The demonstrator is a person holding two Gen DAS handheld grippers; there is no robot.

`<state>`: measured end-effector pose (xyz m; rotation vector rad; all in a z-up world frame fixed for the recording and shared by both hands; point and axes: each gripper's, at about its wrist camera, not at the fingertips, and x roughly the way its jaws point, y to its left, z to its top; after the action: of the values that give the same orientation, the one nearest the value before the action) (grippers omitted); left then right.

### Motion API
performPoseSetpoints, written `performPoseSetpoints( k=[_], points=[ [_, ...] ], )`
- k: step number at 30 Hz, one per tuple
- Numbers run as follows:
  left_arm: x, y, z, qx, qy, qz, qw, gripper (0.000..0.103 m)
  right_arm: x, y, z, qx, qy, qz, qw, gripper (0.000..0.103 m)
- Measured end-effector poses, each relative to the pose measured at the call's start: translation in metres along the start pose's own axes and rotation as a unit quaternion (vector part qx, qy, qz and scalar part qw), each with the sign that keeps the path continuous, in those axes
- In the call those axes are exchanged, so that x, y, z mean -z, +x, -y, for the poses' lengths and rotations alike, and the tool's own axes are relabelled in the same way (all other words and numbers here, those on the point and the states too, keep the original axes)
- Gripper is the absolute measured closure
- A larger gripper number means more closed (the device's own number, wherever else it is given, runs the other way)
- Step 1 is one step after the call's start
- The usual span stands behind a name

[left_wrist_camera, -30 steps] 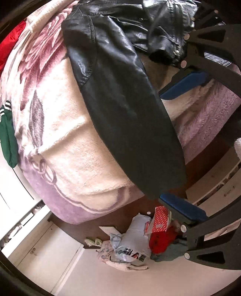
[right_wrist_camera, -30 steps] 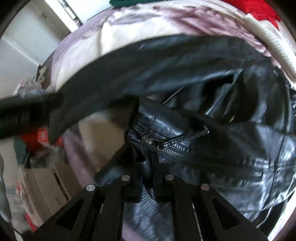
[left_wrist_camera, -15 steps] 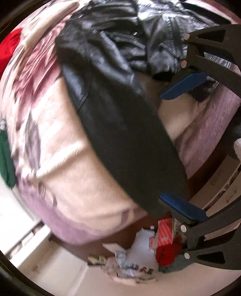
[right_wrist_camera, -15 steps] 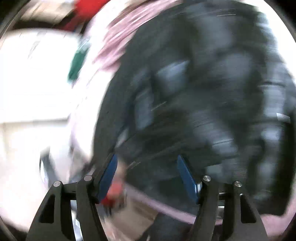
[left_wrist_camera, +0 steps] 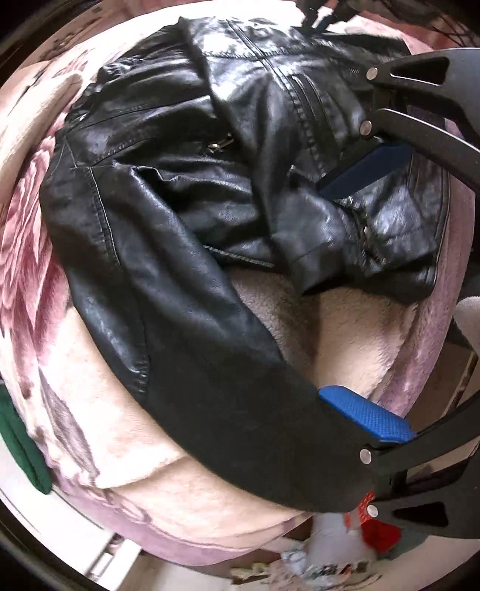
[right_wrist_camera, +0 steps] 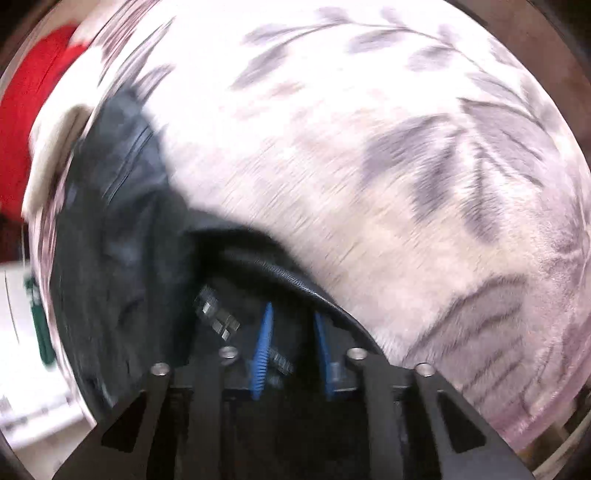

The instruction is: Fold large clothes

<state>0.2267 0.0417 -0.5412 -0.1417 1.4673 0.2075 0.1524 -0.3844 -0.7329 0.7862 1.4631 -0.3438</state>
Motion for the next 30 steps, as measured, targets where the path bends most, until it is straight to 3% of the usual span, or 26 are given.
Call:
performPoseSetpoints(
  k=[2, 5, 8, 11, 14, 16, 19, 22, 23, 24, 26, 28, 30],
  points=[
    [-0.002, 0.000, 0.002, -0.007, 0.011, 0.001, 0.9999, 0.000, 0.008, 0.005, 0.007, 0.016, 0.007, 0.004, 1.000, 0.085],
    [-0.006, -0.007, 0.005, -0.019, 0.027, 0.011, 0.9994, 0.000, 0.024, -0.003, -0.016, 0.049, -0.020, -0.004, 0.999, 0.069],
    [-0.016, -0.018, 0.006, -0.031, 0.028, 0.028, 0.9987, 0.000, 0.042, -0.031, -0.031, 0.039, -0.039, 0.009, 0.998, 0.067],
    [-0.018, -0.024, 0.000, -0.038, 0.013, 0.037, 0.9985, 0.000, 0.048, -0.058, -0.049, -0.009, -0.061, 0.043, 0.997, 0.068],
    [-0.017, -0.016, -0.009, -0.047, -0.012, 0.034, 0.9983, 0.000, 0.032, -0.045, -0.087, -0.038, -0.120, 0.066, 0.990, 0.082],
    [-0.018, -0.010, -0.021, -0.052, -0.024, 0.026, 0.9980, 0.000, 0.012, -0.017, -0.095, -0.030, -0.126, 0.062, 0.990, 0.082],
    [-0.016, -0.008, -0.034, -0.052, -0.048, 0.018, 0.9973, 0.000, -0.029, 0.027, -0.111, 0.010, -0.125, 0.007, 0.992, 0.082],
    [-0.011, -0.013, -0.065, -0.040, -0.096, 0.014, 0.9945, 0.000, -0.026, 0.013, -0.116, 0.005, -0.131, 0.013, 0.991, 0.080],
    [-0.005, -0.015, -0.079, -0.032, -0.120, 0.011, 0.9921, 0.000, -0.022, 0.001, -0.114, -0.005, -0.131, 0.015, 0.991, 0.069],
    [0.001, -0.018, -0.088, -0.027, -0.138, 0.009, 0.9901, 0.000, -0.018, -0.013, -0.107, -0.019, -0.122, 0.013, 0.992, 0.050],
    [0.018, -0.022, -0.116, -0.017, -0.189, 0.000, 0.9818, 0.000, 0.002, -0.029, -0.089, -0.038, -0.096, 0.002, 0.995, 0.036],
    [0.046, -0.027, -0.145, -0.007, -0.253, -0.009, 0.9674, 0.000, 0.025, -0.038, -0.074, -0.056, -0.080, -0.022, 0.995, 0.036],
    [0.079, -0.026, -0.172, 0.020, -0.327, -0.013, 0.9448, 0.000, 0.053, -0.036, -0.068, -0.054, -0.082, -0.050, 0.994, 0.036]
  ],
)
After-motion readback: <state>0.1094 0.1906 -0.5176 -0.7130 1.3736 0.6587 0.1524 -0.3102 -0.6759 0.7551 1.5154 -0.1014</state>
